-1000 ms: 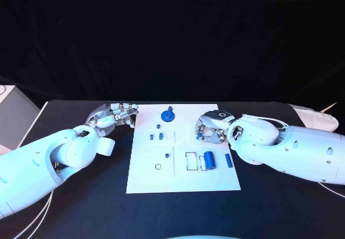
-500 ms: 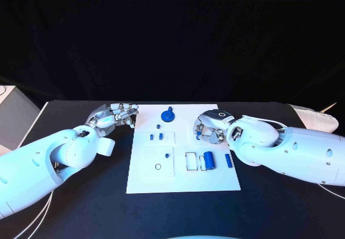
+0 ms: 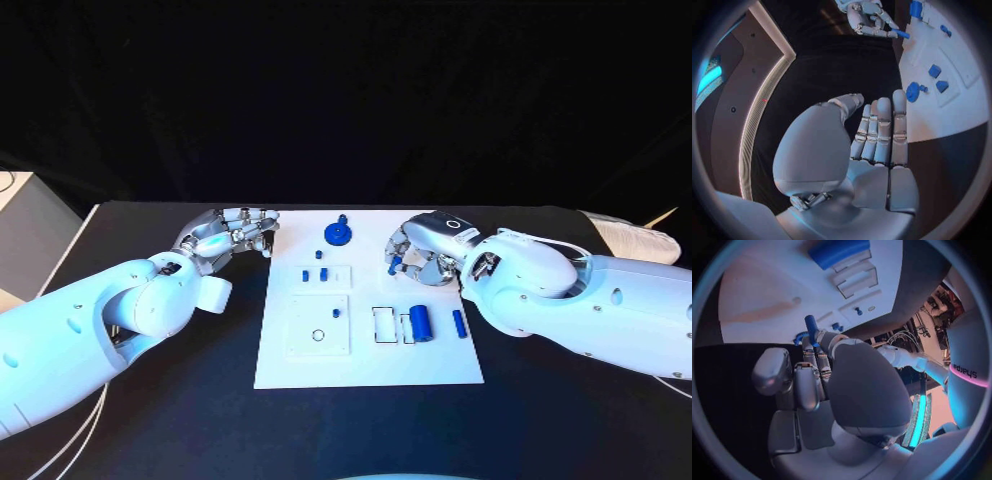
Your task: Assemble the parts on the task board
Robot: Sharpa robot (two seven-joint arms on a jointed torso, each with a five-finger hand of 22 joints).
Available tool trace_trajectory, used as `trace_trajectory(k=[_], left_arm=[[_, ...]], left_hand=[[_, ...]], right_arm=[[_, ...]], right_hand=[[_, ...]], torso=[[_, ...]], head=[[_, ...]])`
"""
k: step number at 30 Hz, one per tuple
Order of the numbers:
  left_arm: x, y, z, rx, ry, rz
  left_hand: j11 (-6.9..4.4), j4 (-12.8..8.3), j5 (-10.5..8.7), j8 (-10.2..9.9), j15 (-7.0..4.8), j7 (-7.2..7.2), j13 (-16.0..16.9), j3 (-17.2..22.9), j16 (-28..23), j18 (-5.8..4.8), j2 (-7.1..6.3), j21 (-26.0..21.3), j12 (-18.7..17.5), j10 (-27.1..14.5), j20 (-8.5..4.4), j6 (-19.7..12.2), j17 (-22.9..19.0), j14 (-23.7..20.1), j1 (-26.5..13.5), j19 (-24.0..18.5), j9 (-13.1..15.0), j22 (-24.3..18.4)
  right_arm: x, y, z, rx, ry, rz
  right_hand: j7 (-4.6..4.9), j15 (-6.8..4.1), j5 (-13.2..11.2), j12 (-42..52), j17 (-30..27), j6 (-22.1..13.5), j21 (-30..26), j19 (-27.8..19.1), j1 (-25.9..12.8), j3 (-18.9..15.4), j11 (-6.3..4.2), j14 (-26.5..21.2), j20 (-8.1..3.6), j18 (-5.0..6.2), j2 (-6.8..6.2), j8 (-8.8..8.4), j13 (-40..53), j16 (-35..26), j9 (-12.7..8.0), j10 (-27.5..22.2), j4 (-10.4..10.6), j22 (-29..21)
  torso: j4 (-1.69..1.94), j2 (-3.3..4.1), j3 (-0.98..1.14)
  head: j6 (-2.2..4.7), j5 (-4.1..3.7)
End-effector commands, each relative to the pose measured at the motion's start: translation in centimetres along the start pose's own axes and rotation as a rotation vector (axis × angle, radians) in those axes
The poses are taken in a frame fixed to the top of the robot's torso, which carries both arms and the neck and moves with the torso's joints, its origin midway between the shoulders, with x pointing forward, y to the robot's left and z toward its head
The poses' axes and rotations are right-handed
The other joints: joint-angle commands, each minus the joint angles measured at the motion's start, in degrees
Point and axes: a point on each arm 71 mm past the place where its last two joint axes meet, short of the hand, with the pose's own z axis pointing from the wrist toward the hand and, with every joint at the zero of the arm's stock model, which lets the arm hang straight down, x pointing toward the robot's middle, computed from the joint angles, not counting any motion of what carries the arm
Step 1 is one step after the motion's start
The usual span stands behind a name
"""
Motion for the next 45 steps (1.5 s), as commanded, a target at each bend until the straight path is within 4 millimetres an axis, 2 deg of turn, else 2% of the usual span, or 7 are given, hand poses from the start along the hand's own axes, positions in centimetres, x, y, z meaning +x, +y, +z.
trace_trajectory(k=[1,9,15,20,25,30,45], left_arm=[[0.2,-0.1,0.1,0.006,0.016,-0.010],[0.3,0.0,0.1,0.006,0.019,-0.016],[0.5,0.1,0.2,0.006,0.023,-0.021],[0.8,0.2,0.3,0.006,0.030,-0.026],[0.9,0.2,0.4,0.006,0.032,-0.028],[0.9,0.2,0.4,0.003,0.031,-0.031],[0.8,0.2,0.3,0.002,0.029,-0.030]], left_hand=[[-0.08,0.12,0.01,0.18,-0.28,0.16,-0.05,-0.30,-0.24,0.41,0.36,-0.30,0.28,-0.14,-0.09,0.39,-0.05,-0.18,0.39,0.37,0.06,-0.05],[-0.10,0.15,0.02,0.21,-0.31,0.14,-0.07,-0.31,-0.27,0.42,0.43,-0.37,0.29,-0.13,-0.12,0.42,-0.11,-0.17,0.45,0.42,0.10,-0.10],[-0.11,0.17,0.02,0.23,-0.32,0.13,-0.07,-0.30,-0.27,0.42,0.47,-0.38,0.30,-0.13,-0.12,0.44,-0.12,-0.16,0.46,0.43,0.11,-0.11],[-0.11,0.17,0.02,0.23,-0.32,0.13,-0.07,-0.30,-0.27,0.42,0.47,-0.38,0.30,-0.13,-0.12,0.44,-0.12,-0.16,0.46,0.43,0.11,-0.11],[-0.11,0.17,0.02,0.23,-0.32,0.13,-0.07,-0.30,-0.27,0.42,0.47,-0.38,0.30,-0.13,-0.12,0.44,-0.12,-0.16,0.46,0.43,0.11,-0.11],[-0.11,0.23,0.01,0.23,-0.33,0.15,-0.08,-0.34,-0.28,0.42,0.52,-0.44,0.32,-0.10,-0.14,0.42,-0.15,-0.14,0.46,0.48,0.13,-0.15],[-0.11,0.28,0.01,0.22,-0.32,0.15,-0.09,-0.36,-0.28,0.41,0.54,-0.47,0.33,-0.11,-0.15,0.38,-0.18,-0.13,0.44,0.51,0.14,-0.18]], right_arm=[[-0.7,1.2,-0.3,-0.040,-0.034,0.048],[-0.5,5.9,-0.1,-0.170,-0.054,0.111],[1.6,9.3,0.5,-0.258,-0.040,0.155],[3.1,11.1,0.9,-0.301,-0.020,0.174],[4.5,11.9,1.5,-0.299,0.017,0.164],[6.0,11.9,2.0,-0.276,0.060,0.137],[7.2,11.9,2.1,-0.262,0.101,0.110]], right_hand=[[0.03,-0.35,0.22,0.39,0.10,-0.28,0.26,0.06,-0.42,1.36,-3.68,1.98,-0.24,-0.79,-0.09,0.37,1.94,0.38,0.18,4.20,-1.51,0.11],[0.08,-0.32,0.30,0.23,-0.22,-0.38,0.36,0.05,-0.59,1.62,-3.63,1.90,-0.22,-0.82,-0.15,0.44,1.99,0.22,0.39,4.11,-1.82,0.26],[0.14,-0.29,0.42,0.08,-0.45,-0.53,0.11,-0.05,-0.72,1.92,-3.58,1.84,-0.20,-0.76,-0.19,0.47,2.04,0.09,0.56,4.07,-2.15,0.03],[0.21,-0.25,0.52,-0.04,-0.55,-0.63,0.00,-0.10,-0.83,2.18,-3.53,1.81,-0.18,-0.74,-0.20,0.49,2.09,0.03,0.71,4.04,-2.44,-0.04],[0.25,-0.24,0.58,-0.09,-0.69,-0.67,-0.23,-0.17,-0.89,2.28,-3.50,1.78,-0.17,-0.69,-0.21,0.50,2.11,-0.04,0.77,4.03,-2.56,-0.28],[0.27,-0.23,0.61,-0.12,-0.73,-0.69,-0.33,-0.20,-0.95,2.34,-3.48,1.77,-0.16,-0.67,-0.23,0.51,2.12,-0.07,0.81,4.03,-2.63,-0.37],[0.29,-0.21,0.64,-0.14,-0.71,-0.70,-0.18,-0.17,-1.04,2.40,-3.47,1.77,-0.15,-0.70,-0.24,0.53,2.14,-0.06,0.87,4.04,-2.71,-0.21]], torso=[[-0.01,-0.02,-0.01],[-0.16,-0.10,0.04],[-0.37,-0.19,0.06],[-0.18,-0.17,0.05],[-0.37,-0.23,-0.07],[-0.24,-0.14,0.02],[-0.37,-0.16,-0.01]], head=[[0.00,0.04],[-0.08,0.51],[0.10,0.89],[-0.04,1.14],[-0.24,1.62],[-0.42,1.96],[-1.02,2.46]])
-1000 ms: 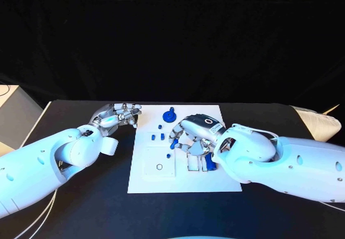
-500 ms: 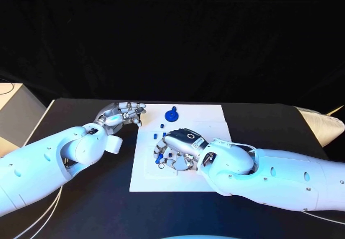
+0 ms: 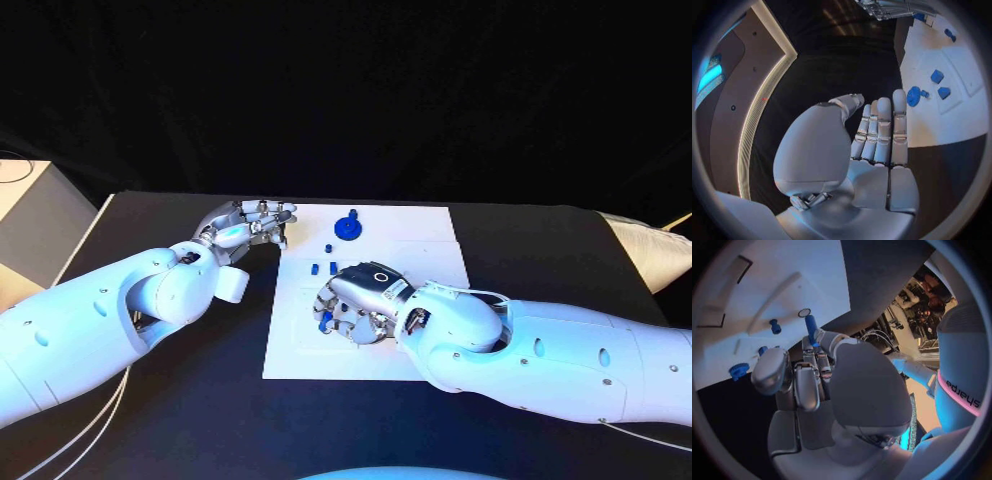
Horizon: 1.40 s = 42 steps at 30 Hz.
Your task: Assemble the parts on the task board
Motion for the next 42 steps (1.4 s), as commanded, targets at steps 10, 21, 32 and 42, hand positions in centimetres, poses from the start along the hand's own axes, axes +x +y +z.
trace_trajectory(k=[10,21,32,42], left_arm=[[0.1,-0.1,0.0,0.005,0.015,-0.010],[0.0,-0.1,-0.1,0.004,0.012,-0.008],[-0.1,-0.1,-0.1,0.003,0.010,-0.008],[-0.1,-0.1,-0.2,0.002,0.011,-0.007]], left_hand=[[-0.11,0.12,0.01,0.22,-0.32,0.14,-0.08,-0.21,-0.28,0.41,0.26,-0.25,0.33,-0.11,0.07,0.38,-0.07,-0.12,0.16,0.30,0.05,-0.08],[-0.11,0.12,0.01,0.22,-0.32,0.14,-0.08,-0.21,-0.28,0.41,0.26,-0.25,0.33,-0.11,0.07,0.38,-0.07,-0.12,0.16,0.30,0.05,-0.08],[-0.11,0.12,0.01,0.22,-0.32,0.14,-0.08,-0.21,-0.28,0.41,0.26,-0.25,0.33,-0.11,0.07,0.38,-0.07,-0.12,0.16,0.30,0.05,-0.08],[-0.08,0.50,-0.08,0.23,-0.29,0.15,-0.13,-0.45,-0.30,0.38,0.26,-0.46,0.33,-0.16,0.09,0.35,-0.17,-0.09,-0.15,0.38,0.12,-0.23]], right_arm=[[1.2,-0.4,0.1,0.014,0.028,-0.041],[1.5,-0.6,0.2,0.020,0.028,-0.056],[2.1,-0.3,0.2,-0.024,0.050,-0.013],[1.8,-0.8,-0.1,-0.011,0.020,0.003]], right_hand=[[0.23,-0.30,0.21,0.34,0.08,-0.24,-0.09,-0.16,-0.29,0.53,-3.65,1.70,-0.14,-0.72,0.55,0.28,2.19,-0.03,0.18,3.91,-0.79,0.17],[0.23,-0.30,0.21,0.34,0.08,-0.24,-0.09,-0.16,-0.29,0.53,-3.65,1.70,-0.14,-0.72,0.55,0.28,2.19,-0.03,0.18,3.91,-0.79,0.17],[1.59,1.52,2.55,-1.43,-0.91,-6.96,-2.79,-1.38,-8.19,-4.31,-1.63,1.47,1.20,-0.31,-5.55,-3.60,0.65,-0.50,-0.45,-3.74,0.32,-1.95],[1.65,2.53,3.16,-0.01,-10.98,-9.52,-17.77,-4.22,2.66,-29.75,-0.14,-1.32,2.54,2.04,-0.47,-7.11,-0.92,-6.44,-3.27,-14.88,8.25,-15.00]], torso=[[0.16,0.09,0.08],[-0.01,0.07,0.10],[0.01,-0.03,0.04],[0.03,-0.01,0.03]], head=[[-0.29,0.32],[-0.53,0.46],[-0.65,0.47],[-0.66,0.47]])
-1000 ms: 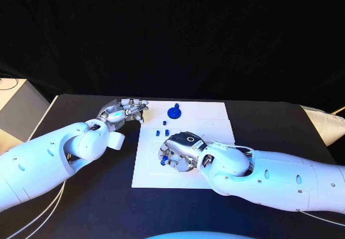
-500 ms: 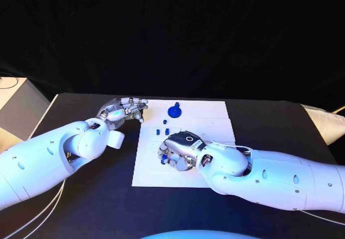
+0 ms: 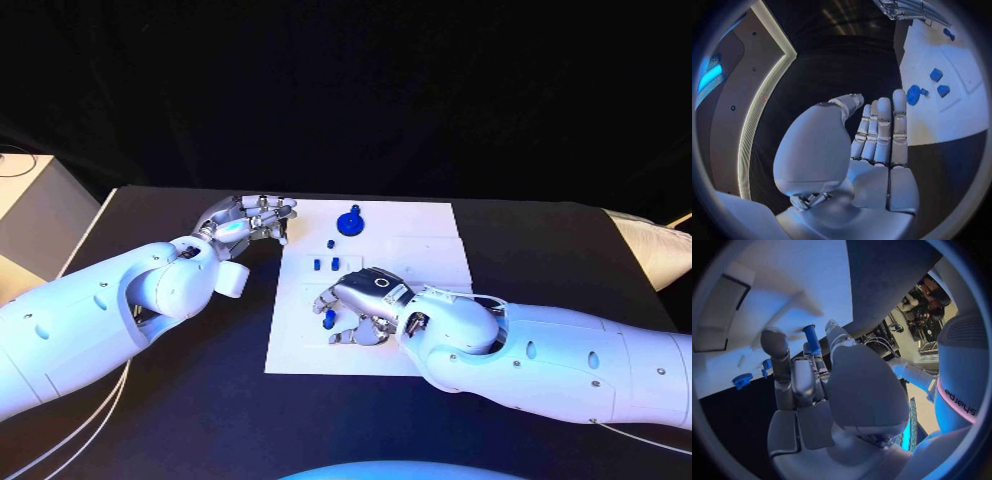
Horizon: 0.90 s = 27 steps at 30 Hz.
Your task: Assemble the parts on the task board
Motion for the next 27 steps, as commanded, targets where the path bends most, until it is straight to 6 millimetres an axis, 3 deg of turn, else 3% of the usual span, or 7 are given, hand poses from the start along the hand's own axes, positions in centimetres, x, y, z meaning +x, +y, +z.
trace_trajectory(k=[1,8,15,18,19,22,27], left_arm=[[0.2,-0.1,0.0,0.005,0.016,-0.009],[0.2,-0.1,0.0,0.003,0.016,-0.009],[0.2,-0.1,0.0,0.002,0.017,-0.009],[0.2,-0.1,0.0,0.002,0.017,-0.009],[0.2,-0.1,0.0,0.002,0.017,-0.009],[0.1,-0.1,0.0,0.002,0.016,-0.009],[0.1,0.0,0.0,0.002,0.013,-0.008]], left_hand=[[-0.09,0.26,-0.08,0.23,-0.29,0.15,-0.05,-0.21,-0.30,0.38,0.26,-0.23,0.33,-0.16,0.08,0.34,-0.08,-0.09,-0.15,0.38,0.06,-0.05],[-0.09,0.26,-0.08,0.23,-0.29,0.15,-0.05,-0.21,-0.30,0.38,0.26,-0.23,0.33,-0.16,0.08,0.34,-0.08,-0.09,-0.15,0.38,0.06,-0.05],[-0.09,0.26,-0.08,0.23,-0.29,0.15,-0.05,-0.21,-0.30,0.38,0.26,-0.23,0.33,-0.16,0.08,0.34,-0.08,-0.09,-0.15,0.38,0.06,-0.05],[-0.09,0.26,-0.08,0.23,-0.29,0.15,-0.05,-0.21,-0.30,0.38,0.26,-0.23,0.33,-0.16,0.08,0.34,-0.08,-0.09,-0.15,0.38,0.06,-0.05],[-0.09,0.26,-0.08,0.23,-0.29,0.15,-0.05,-0.21,-0.30,0.38,0.26,-0.23,0.33,-0.16,0.08,0.34,-0.08,-0.09,-0.15,0.38,0.06,-0.05],[-0.09,0.26,-0.08,0.23,-0.29,0.15,-0.05,-0.21,-0.30,0.38,0.26,-0.23,0.33,-0.16,0.08,0.34,-0.08,-0.09,-0.15,0.38,0.06,-0.05],[-0.09,0.26,-0.08,0.23,-0.29,0.15,-0.05,-0.21,-0.30,0.38,0.26,-0.23,0.33,-0.16,0.08,0.34,-0.08,-0.09,-0.15,0.38,0.06,-0.05]], right_arm=[[-0.1,0.0,-0.1,-0.011,-0.017,0.012],[-0.5,-0.2,-0.3,-0.006,-0.068,0.020],[-1.1,-0.6,-0.9,0.004,-0.126,0.054],[-1.5,-1.2,-1.4,0.019,-0.160,0.102],[-1.7,-1.7,-1.7,0.030,-0.175,0.131],[-2.5,-3.0,-2.6,0.064,-0.208,0.203],[-3.9,-5.6,-4.8,0.146,-0.199,0.326]], right_hand=[[0.03,0.20,0.18,0.27,-0.53,-0.27,-0.88,-0.19,1.30,-0.92,0.16,-0.48,0.19,0.72,-0.09,-0.24,-0.11,-0.37,-0.16,-0.73,1.54,-0.72],[0.03,0.87,1.08,0.04,-5.94,-1.18,-7.47,-2.07,2.04,-3.72,0.95,-2.75,0.73,1.58,-1.37,-0.95,-0.16,-3.66,-0.68,-4.05,2.42,-6.40],[-0.02,0.92,1.34,0.14,-5.90,-1.43,-7.58,-2.07,2.11,-3.75,1.00,-2.79,0.78,1.58,-1.33,-1.08,-0.13,-3.65,-0.76,-4.27,2.42,-6.45],[0.08,0.73,2.38,1.23,-5.82,-1.72,-7.80,-1.83,1.75,-3.46,0.69,-2.67,0.73,1.66,-0.71,-1.18,0.08,-3.55,-0.90,-3.15,2.37,-6.57],[0.36,0.48,4.50,2.14,-6.04,-1.59,-8.15,-1.73,1.36,-3.28,0.37,-2.67,0.57,1.73,-0.17,-1.08,0.19,-3.66,-0.94,-1.99,2.30,-6.85],[1.42,0.10,6.09,4.03,-4.96,-0.60,-7.13,-0.86,0.75,-2.49,-0.02,-1.99,0.16,1.46,0.95,-0.66,0.29,-3.01,-0.95,0.85,2.13,-5.78],[0.64,-0.95,6.38,9.29,-1.79,0.52,-6.41,-0.29,-0.95,-0.66,-1.49,-1.32,-0.64,1.30,2.63,-0.27,2.60,-1.30,-1.13,10.19,2.09,-4.77]], torso=[[0.02,0.02,0.00],[0.01,0.01,0.02],[-0.01,-0.01,0.04],[-0.06,-0.06,0.00],[-0.06,-0.06,0.00],[-0.10,-0.14,0.01],[-0.13,-0.11,0.10]], head=[[0.06,-0.01],[0.12,-0.11],[0.30,-0.35],[0.48,-0.48],[0.48,-0.48],[0.62,-0.68],[0.82,-1.31]])
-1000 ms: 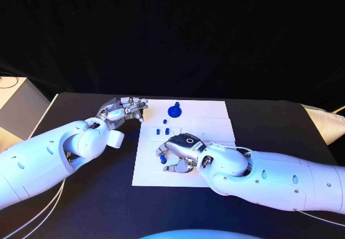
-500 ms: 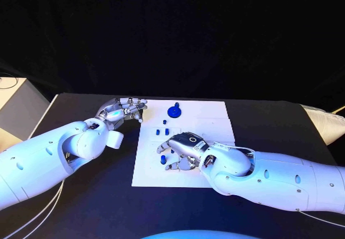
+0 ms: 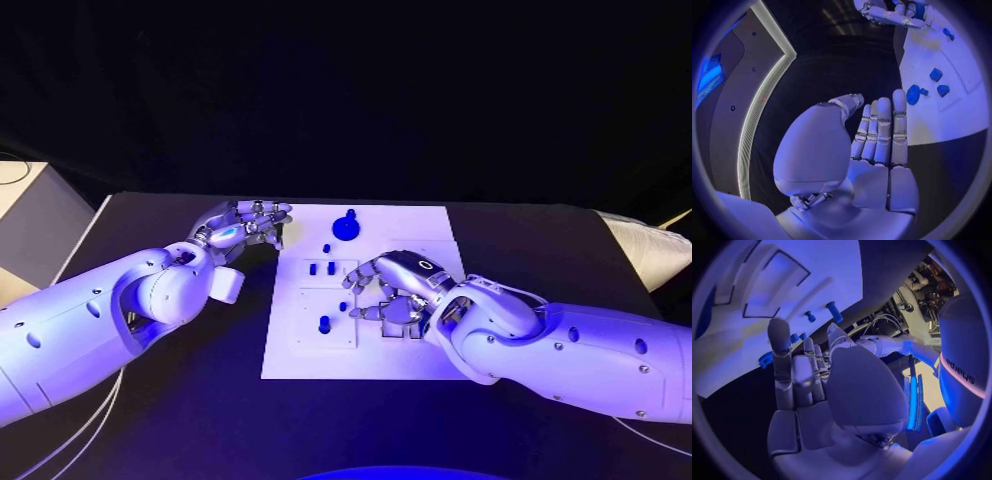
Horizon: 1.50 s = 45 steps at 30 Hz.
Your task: Assemble the parts on the task board
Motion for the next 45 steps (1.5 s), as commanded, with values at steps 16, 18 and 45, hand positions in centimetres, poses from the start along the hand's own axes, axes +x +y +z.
trace_trajectory(k=[16,18,45], left_arm=[[1.4,0.3,0.2,-0.005,0.028,-0.058],[1.6,0.2,0.2,-0.005,0.032,-0.057],[1.3,0.2,0.0,-0.001,0.028,-0.038]], left_hand=[[-0.12,0.30,-0.10,0.25,-0.31,0.11,-0.08,-0.32,-0.31,0.40,0.19,-0.38,0.35,-0.19,0.08,0.32,-0.14,-0.10,-0.07,0.44,0.13,-0.15],[-0.12,0.30,-0.10,0.25,-0.31,0.11,-0.08,-0.32,-0.31,0.40,0.19,-0.38,0.35,-0.19,0.08,0.32,-0.14,-0.10,-0.07,0.44,0.13,-0.15],[-0.12,0.41,-0.09,0.24,-0.31,0.11,-0.10,-0.40,-0.30,0.39,0.19,-0.48,0.37,-0.18,0.09,0.27,-0.17,-0.08,-0.11,0.48,0.15,-0.22]], right_arm=[[-5.4,-9.0,-7.0,0.631,0.202,0.316],[-5.5,-9.2,-7.4,0.658,0.205,0.301],[-0.9,-8.2,-7.2,0.818,0.279,0.231]], right_hand=[[-4.54,-4.14,3.89,67.56,31.02,3.43,28.07,7.17,-15.95,-4.04,-5.20,7.21,-3.85,-4.26,3.58,14.69,73.30,15.73,12.19,18.88,0.17,27.27],[-4.70,-4.23,4.15,68.91,32.72,3.57,29.90,7.32,-15.75,-4.66,-5.33,7.52,-3.92,-4.55,3.53,15.19,75.04,16.54,12.64,19.83,0.18,29.06],[-4.66,-4.07,4.39,70.19,37.41,3.01,35.06,7.46,-20.70,-11.24,-5.24,8.44,-3.70,-5.38,2.86,15.89,77.55,18.59,13.41,20.97,0.40,34.38]], torso=[[-1.20,-0.65,-0.03],[-1.31,-0.75,0.00],[-1.49,-1.38,-0.44]], head=[[-0.24,-1.44],[-0.41,-1.58],[-1.10,-1.67]])
